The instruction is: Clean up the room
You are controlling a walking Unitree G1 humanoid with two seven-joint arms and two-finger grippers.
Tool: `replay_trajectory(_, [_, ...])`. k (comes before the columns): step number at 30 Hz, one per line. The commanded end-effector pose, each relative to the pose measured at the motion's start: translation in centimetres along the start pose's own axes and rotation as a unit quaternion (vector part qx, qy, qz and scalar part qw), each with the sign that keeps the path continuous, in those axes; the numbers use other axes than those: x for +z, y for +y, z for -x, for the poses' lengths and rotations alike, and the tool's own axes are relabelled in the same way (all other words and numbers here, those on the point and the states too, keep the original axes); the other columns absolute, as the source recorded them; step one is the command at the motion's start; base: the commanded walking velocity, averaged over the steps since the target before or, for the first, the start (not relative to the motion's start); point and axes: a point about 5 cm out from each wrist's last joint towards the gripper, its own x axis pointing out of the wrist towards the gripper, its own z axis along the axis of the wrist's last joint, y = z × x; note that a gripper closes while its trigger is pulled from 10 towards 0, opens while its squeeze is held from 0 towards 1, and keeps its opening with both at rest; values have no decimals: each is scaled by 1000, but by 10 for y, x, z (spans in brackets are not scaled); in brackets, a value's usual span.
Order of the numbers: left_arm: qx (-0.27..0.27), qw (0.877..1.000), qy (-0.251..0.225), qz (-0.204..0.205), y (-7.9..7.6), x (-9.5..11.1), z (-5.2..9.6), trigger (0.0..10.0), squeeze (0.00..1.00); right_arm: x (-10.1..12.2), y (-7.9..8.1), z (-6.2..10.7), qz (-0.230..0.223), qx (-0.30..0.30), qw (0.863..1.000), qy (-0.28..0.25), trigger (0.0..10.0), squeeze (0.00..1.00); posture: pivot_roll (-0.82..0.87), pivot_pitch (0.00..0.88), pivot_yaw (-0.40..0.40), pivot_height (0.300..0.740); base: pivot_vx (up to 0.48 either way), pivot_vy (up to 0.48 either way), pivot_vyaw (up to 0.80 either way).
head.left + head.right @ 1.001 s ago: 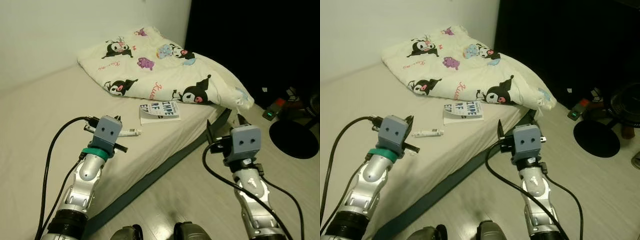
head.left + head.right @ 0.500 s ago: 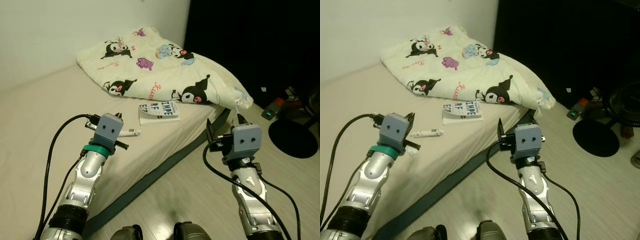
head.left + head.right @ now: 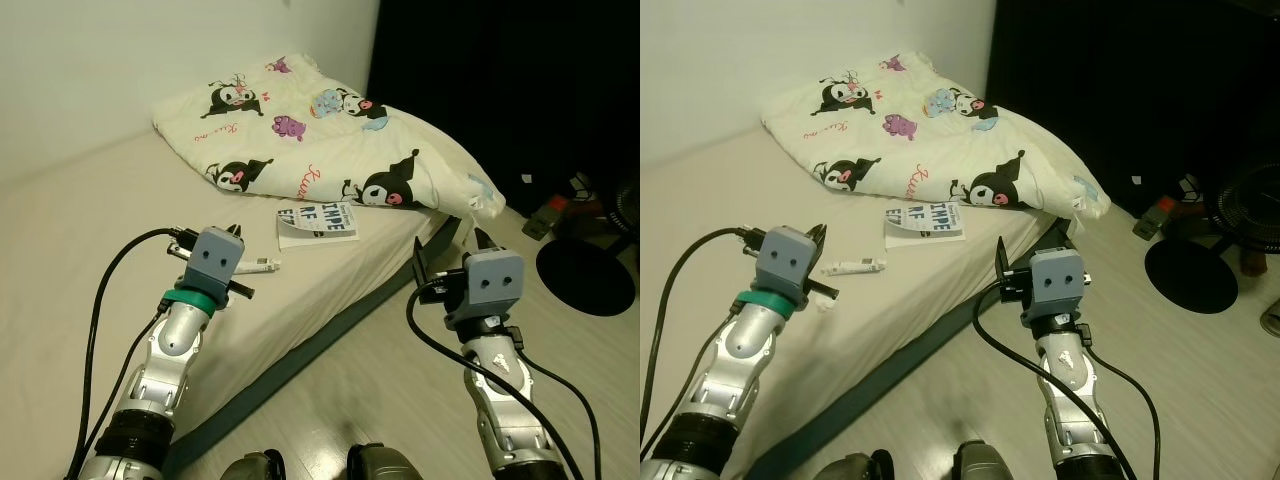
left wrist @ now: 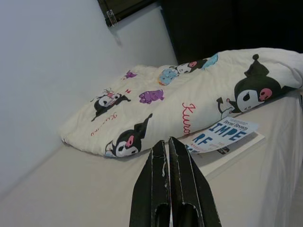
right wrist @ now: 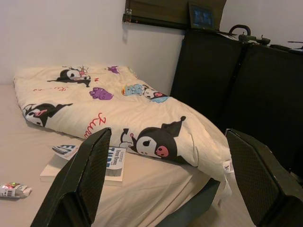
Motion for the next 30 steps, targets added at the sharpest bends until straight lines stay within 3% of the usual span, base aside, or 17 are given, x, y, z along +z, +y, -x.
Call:
replay_trajectory(1, [-1, 1000, 9, -1, 0, -5, 4, 10000, 0, -6, 0, 4, -3, -1, 1000, 11, 10000, 0, -162, 0, 68, 740, 0, 0, 0])
replay_trajectory(30, [5, 999, 15, 28, -2, 3, -5, 10000, 0, 5, 4, 0, -11, 0, 1000, -2, 10000, 0, -155, 0, 52, 740, 0, 0, 0])
